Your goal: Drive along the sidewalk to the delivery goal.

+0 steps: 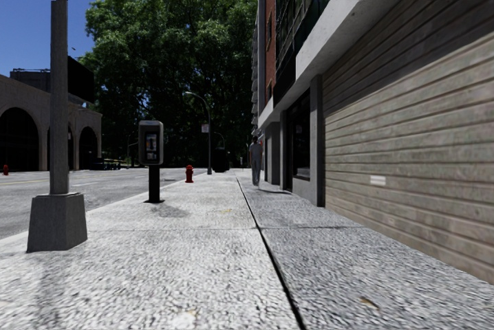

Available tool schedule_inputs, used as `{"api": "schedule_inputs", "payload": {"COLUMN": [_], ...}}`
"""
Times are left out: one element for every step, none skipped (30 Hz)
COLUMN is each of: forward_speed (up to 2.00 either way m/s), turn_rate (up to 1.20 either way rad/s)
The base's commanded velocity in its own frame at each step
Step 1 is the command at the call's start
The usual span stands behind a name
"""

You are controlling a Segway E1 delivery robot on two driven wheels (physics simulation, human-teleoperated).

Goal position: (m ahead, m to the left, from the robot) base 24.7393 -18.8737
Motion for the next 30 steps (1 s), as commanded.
{"api": "schedule_inputs", "payload": {"forward_speed": [2.0,2.0,2.0,2.0,2.0,2.0,2.0,2.0,2.0,2.0,2.0,2.0,2.0,2.0,2.0,2.0,2.0,2.0,2.0,2.0,2.0,2.0,2.0,2.0,2.0,2.0,2.0,2.0,2.0,2.0], "turn_rate": [0.09,0.15,0.15,0.18,0.19,0.19,0.19,0.19,0.19,0.19,0.19,0.19,0.19,0.19,0.19,0.19,0.2,0.2,0.2,0.2,0.23,0.23,0.26,0.26,0.26,0.26,0.26,0.26,0.26,0.26]}}
